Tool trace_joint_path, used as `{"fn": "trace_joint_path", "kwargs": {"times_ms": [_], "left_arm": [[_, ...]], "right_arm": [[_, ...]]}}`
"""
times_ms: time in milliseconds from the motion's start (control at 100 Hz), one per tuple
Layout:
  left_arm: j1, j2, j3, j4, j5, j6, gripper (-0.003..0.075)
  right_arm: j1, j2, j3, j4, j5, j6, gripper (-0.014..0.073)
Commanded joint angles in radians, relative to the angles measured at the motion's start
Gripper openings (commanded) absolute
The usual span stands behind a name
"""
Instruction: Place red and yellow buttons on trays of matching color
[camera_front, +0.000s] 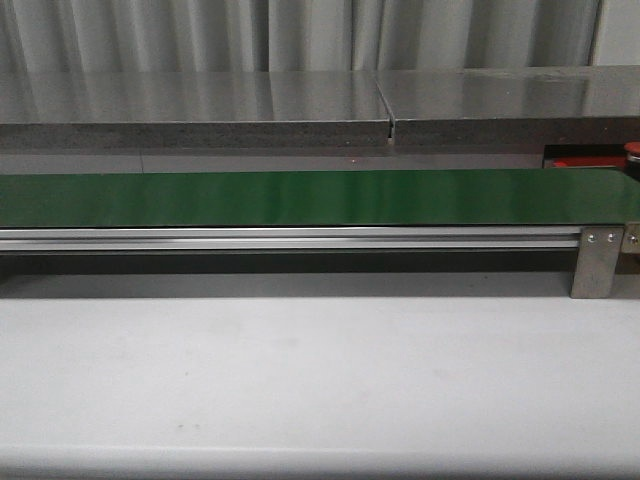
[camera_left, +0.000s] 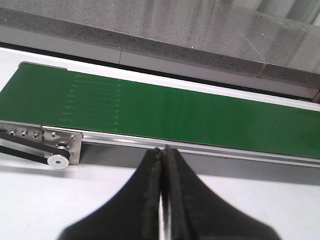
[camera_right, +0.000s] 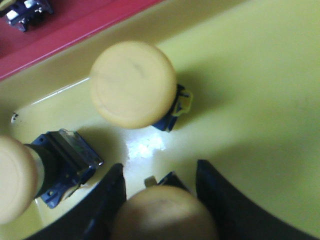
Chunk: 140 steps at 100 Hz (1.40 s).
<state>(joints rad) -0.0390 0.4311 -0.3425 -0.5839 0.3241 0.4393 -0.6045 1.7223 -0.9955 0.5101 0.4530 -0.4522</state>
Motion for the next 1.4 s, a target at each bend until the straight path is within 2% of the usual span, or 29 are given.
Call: {"fn": "trace_joint_path", "kwargs": {"times_ms": [0, 130, 200, 270, 410, 510, 810, 1200, 1390], "left_arm": [[-0.009, 0.003, -0.026, -0.021, -0.068, 0.0, -0.0019], [-0.009, 0.003, -0.026, -0.021, -0.068, 0.0, -0.0019], [-0.009, 0.003, -0.026, -0.021, -0.068, 0.0, -0.0019], [-0.009, 0.003, -0.026, -0.021, -0.068, 0.0, -0.0019], [-0.009, 0.003, -0.026, -0.021, -0.068, 0.0, -0.0019], [-0.009, 0.003, -0.026, -0.021, -0.068, 0.0, -0.0019], [-0.009, 0.003, -0.026, -0.021, -0.068, 0.0, -0.0019], [-0.009, 0.003, -0.026, -0.021, -0.068, 0.0, -0.0019], [-0.009, 0.003, -0.026, -0.021, -0.068, 0.0, -0.0019]], "right_arm": [[0.002, -0.025, -0.021, 0.017, -0.046, -0.012, 0.0174], [0.002, -0.007, -0.021, 0.017, -0.038, -0.012, 0.018], [0.002, -0.005, -0.021, 0.017, -0.034, -0.012, 0.021], [0.002, -0.005, -0.021, 0.017, -0.034, -0.012, 0.0275], [0.002, -0.012, -0.021, 0.017, -0.033, -0.013, 0.0461], [0.002, -0.031, -0.026, 0.017, -0.028, -0.013, 0.0512], [0.037, -0.203, -0.026, 0.051, -0.05, -0.013, 0.0512], [0.349, -0.523, -0.014, 0.05, -0.053, -0.06, 0.051], [0.494, -0.708, 0.087, 0.05, -0.035, -0.073, 0.0509]]}}
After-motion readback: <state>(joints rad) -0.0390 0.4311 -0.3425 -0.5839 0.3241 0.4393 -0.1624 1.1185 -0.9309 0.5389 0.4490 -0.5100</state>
